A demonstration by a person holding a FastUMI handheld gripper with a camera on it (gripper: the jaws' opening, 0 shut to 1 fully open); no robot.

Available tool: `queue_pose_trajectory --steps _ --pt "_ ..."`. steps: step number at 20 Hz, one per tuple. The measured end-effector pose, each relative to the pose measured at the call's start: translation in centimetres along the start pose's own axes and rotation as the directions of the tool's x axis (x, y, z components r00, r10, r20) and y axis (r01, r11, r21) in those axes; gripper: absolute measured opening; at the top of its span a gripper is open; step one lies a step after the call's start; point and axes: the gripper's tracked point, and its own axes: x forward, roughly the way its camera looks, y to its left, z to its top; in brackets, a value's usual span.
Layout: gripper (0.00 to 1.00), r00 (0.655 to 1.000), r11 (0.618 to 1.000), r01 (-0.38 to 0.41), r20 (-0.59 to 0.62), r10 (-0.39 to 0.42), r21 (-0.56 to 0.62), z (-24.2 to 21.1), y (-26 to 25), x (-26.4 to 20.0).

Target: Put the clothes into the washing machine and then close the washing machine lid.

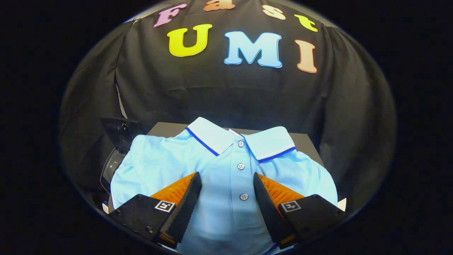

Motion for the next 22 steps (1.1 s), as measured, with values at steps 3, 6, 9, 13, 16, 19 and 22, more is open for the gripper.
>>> queue_pose_trajectory --steps 3,6,9,13,16,19,22 --pt "0.72 1.0 1.0 -0.017 0.007 0.018 -0.005 0.5 0.5 0.4" --pt "0.51 1.0 1.0 -0.004 0.002 0.004 0.03 0.5 0.4 -0.1" --pt "0.05 0.998 0.997 0.064 0.027 -0.063 -0.038 0.4 0.8 -0.4" --pt "0.01 0.998 0.998 0.067 0.018 -0.067 0.016 0.5 0.6 -0.2" --pt "0.01 0.998 0.997 0.057 0.014 -0.058 0.044 0.7 0.7 -0.5" --pt "0.01 0.997 0.995 0.047 0.059 -0.053 0.092 2.2 1.2 -2.1" --pt "0.01 0.989 0.993 0.035 0.14 -0.051 0.115 4.6 2.1 -4.6"
